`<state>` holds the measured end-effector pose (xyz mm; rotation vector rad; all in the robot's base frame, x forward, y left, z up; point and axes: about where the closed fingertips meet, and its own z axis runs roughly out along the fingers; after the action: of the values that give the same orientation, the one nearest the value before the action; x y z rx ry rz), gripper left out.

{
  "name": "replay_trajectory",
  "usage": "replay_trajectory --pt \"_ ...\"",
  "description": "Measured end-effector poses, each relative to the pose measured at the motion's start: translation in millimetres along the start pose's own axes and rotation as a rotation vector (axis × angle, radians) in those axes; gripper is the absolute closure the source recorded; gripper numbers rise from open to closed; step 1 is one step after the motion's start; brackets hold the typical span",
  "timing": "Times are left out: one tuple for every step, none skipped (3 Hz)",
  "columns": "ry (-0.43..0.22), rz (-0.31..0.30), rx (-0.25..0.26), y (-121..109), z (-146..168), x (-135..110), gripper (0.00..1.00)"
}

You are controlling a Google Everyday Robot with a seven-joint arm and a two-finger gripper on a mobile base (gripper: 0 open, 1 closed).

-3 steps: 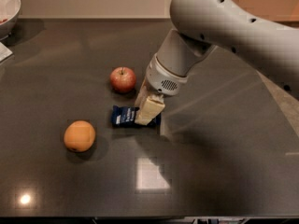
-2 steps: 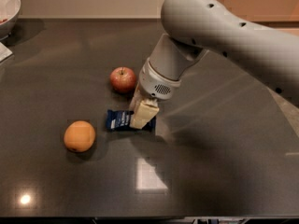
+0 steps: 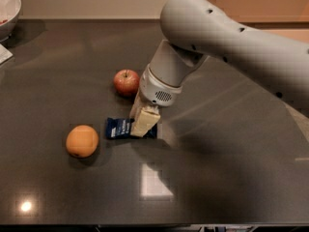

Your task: Move rxbar blueberry near orange

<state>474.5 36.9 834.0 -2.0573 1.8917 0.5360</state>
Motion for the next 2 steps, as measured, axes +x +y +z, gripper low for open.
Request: replay_trajectory --pt "0.001 -0.002 -0.001 0.7 0.5 -0.9 0.36" --pt "0.002 -0.005 -0.002 1.3 1.1 -1.8 0.13"
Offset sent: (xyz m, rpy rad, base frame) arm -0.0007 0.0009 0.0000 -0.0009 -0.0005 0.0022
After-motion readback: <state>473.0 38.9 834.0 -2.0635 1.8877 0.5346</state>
